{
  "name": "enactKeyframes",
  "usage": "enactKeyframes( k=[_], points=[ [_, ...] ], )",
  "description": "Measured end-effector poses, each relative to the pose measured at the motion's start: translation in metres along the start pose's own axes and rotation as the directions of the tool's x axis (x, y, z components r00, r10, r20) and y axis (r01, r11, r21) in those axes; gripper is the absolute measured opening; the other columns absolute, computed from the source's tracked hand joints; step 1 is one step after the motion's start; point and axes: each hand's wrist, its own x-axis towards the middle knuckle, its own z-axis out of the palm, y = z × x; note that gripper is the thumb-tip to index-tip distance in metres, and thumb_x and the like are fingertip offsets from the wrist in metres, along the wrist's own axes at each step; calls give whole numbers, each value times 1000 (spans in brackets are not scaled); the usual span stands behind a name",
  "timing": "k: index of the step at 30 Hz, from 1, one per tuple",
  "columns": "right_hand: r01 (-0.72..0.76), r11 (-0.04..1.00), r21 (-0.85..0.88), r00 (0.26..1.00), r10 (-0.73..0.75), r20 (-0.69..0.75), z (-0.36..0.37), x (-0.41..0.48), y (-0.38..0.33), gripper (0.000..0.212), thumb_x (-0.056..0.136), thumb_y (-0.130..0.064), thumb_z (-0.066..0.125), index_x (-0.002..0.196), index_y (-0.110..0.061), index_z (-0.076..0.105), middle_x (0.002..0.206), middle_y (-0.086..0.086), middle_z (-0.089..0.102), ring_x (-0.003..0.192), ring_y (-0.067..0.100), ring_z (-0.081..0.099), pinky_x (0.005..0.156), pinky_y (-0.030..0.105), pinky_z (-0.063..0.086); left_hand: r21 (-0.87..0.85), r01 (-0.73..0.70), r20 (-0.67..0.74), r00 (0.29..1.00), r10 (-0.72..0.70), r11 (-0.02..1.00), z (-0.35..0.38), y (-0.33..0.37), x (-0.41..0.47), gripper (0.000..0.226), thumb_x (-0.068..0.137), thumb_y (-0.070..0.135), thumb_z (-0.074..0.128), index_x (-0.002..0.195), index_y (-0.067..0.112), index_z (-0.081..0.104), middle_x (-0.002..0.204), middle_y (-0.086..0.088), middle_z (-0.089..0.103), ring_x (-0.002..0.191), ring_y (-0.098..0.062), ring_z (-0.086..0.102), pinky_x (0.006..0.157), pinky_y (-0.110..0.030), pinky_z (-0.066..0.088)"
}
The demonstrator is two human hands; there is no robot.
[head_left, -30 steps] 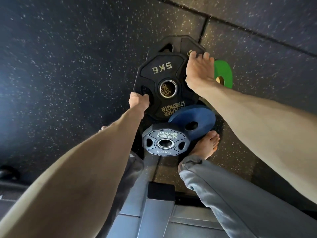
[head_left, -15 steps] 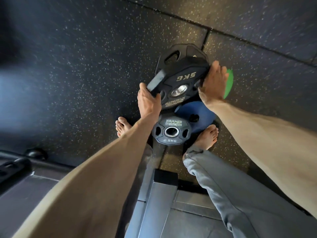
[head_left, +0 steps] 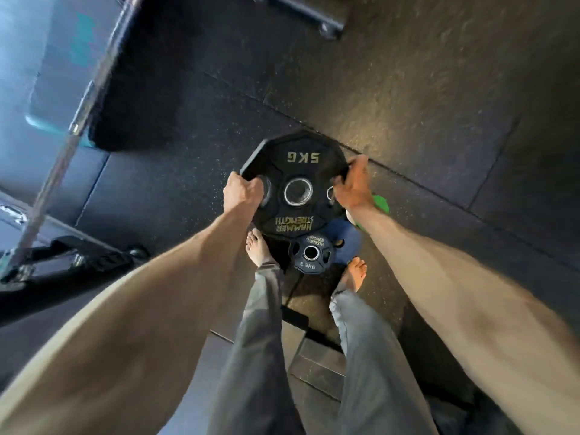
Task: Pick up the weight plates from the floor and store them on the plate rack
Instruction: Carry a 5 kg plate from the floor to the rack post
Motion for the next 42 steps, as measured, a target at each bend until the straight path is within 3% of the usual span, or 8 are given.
enactKeyframes(
  k=[6,9,12,17,25,29,34,42],
  points=[
    [-87,989,-121,989,100,111,-28,-80,-95,28,87,-28,64,103,-5,63,89,4,63,81,17,59,66,24,38,-294,197,-9,978,-209,935,-105,-23,-68,49,71,29,63,117,10,63,114,-9,69,105,-28,66,93,-38,55],
    [-21,996,-91,982,37,184,-22,-118,-136,29,86,-33,61,95,-5,59,74,7,65,58,17,60,54,20,48,-473,311,21,940,-342,824,-148,-51,-106,40,61,19,66,98,5,68,80,-7,69,70,-22,65,58,-23,51],
    [70,995,-65,944,-45,326,-10,-149,-169,49,72,-45,64,104,-8,54,88,16,70,76,31,68,72,36,56,-684,348,80,909,-408,642,-178,-88,-145,9,74,9,68,79,7,61,66,-6,58,55,-16,51,36,-14,34],
    [190,981,-33,808,-137,573,19,-211,-225,46,68,-44,60,102,-14,56,83,15,66,69,28,63,65,48,57,-939,292,172,856,-488,181,-201,-179,-180,6,64,0,69,65,4,65,76,-12,67,64,-25,62,60,-32,56],
    [396,918,40,511,-256,821,97,-338,-317,23,94,-23,61,109,-7,54,73,11,61,56,17,56,46,29,47,-990,16,86,846,-526,-137,-280,-269,-261,17,82,4,69,68,8,62,52,-6,64,54,-21,58,58,-30,48],
    [489,865,117,354,-319,879,139,-408,-364,23,98,-24,59,115,-10,53,79,13,60,58,18,55,48,31,49,-976,-118,20,787,-617,-183,-337,-310,-292,18,83,10,73,69,7,62,42,-1,61,43,-15,59,42,-20,48],
    [618,731,289,189,-495,848,192,-506,-415,20,98,-29,60,107,-11,57,65,1,59,47,7,53,45,25,46,-940,-294,-93,711,-697,-175,-405,-360,-334,17,88,15,70,74,9,62,74,-9,64,64,-20,60,74,-34,53],
    [637,532,558,-126,-643,756,251,-656,-456,34,97,-36,58,116,-8,59,63,5,62,49,21,55,49,32,49,-833,-524,-171,549,-818,-178,-509,-439,-417,4,85,7,66,81,9,64,68,-8,59,54,-15,54,50,-22,48]
  ],
)
